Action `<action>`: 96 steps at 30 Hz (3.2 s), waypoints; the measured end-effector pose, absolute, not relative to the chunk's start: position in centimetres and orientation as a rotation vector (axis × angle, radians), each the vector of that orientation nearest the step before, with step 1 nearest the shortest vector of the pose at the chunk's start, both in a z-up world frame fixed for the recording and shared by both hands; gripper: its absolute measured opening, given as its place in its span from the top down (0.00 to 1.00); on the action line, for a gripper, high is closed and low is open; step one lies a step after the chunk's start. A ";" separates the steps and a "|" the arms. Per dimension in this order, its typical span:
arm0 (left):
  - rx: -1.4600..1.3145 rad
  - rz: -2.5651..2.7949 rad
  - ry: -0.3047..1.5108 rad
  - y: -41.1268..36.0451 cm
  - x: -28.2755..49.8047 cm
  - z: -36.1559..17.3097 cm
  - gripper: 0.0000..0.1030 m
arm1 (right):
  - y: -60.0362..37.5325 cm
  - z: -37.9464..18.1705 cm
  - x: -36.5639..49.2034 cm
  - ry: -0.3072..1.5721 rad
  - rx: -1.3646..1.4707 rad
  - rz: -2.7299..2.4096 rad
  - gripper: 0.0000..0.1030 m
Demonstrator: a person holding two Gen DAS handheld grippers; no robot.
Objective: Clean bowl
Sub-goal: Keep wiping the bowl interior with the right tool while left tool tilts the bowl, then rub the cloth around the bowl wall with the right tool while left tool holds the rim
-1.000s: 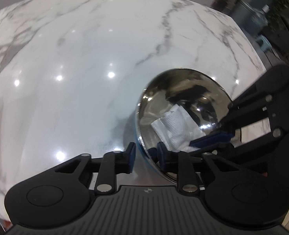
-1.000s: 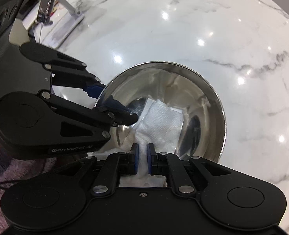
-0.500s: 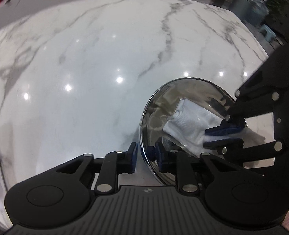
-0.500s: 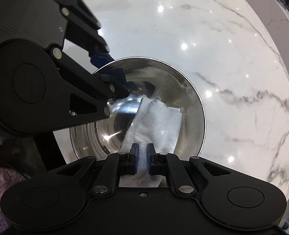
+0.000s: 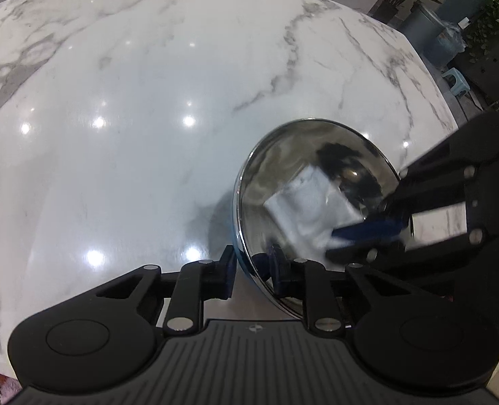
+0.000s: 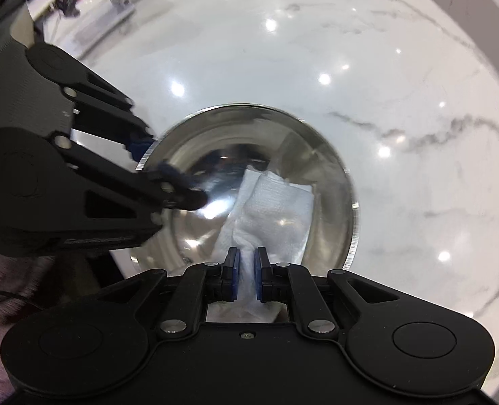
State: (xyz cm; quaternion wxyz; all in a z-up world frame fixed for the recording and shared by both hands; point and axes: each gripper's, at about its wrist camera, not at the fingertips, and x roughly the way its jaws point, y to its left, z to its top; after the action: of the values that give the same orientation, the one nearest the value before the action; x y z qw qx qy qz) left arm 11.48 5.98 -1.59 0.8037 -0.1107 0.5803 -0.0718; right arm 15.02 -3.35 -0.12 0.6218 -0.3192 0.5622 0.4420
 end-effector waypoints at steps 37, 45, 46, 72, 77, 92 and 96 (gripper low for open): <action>-0.012 -0.186 1.101 3.8 10.9 -1.0 0.80 | -5.1 -0.9 11.9 1.210 -0.870 1.011 0.92; -0.156 -0.143 1.158 4.7 11.0 -1.3 0.76 | -6.3 -1.3 11.8 1.269 -0.722 1.041 0.92; -0.224 -0.139 1.190 5.1 11.0 -1.6 0.72 | -6.4 -1.3 11.7 1.267 -0.722 1.038 0.92; -0.028 -0.235 1.195 4.4 11.5 -0.8 0.84 | -2.6 1.8 12.7 1.085 -1.077 0.974 0.93; -0.017 -0.220 1.193 4.4 12.3 -0.6 0.87 | -2.7 1.9 13.0 1.121 -1.046 0.972 0.93; -0.165 -0.168 1.241 5.3 12.0 -1.1 0.72 | -3.8 2.2 14.7 1.295 -0.661 1.068 0.92; -0.244 -0.152 1.256 6.0 11.2 -1.5 0.71 | -3.8 2.4 14.7 1.295 -0.660 1.068 0.93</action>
State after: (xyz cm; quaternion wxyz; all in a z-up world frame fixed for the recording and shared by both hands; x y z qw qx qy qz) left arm 11.18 5.97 -1.49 0.7995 -0.1136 0.5856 -0.0711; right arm 14.73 -3.84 2.36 0.6204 -0.2869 0.5631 0.4644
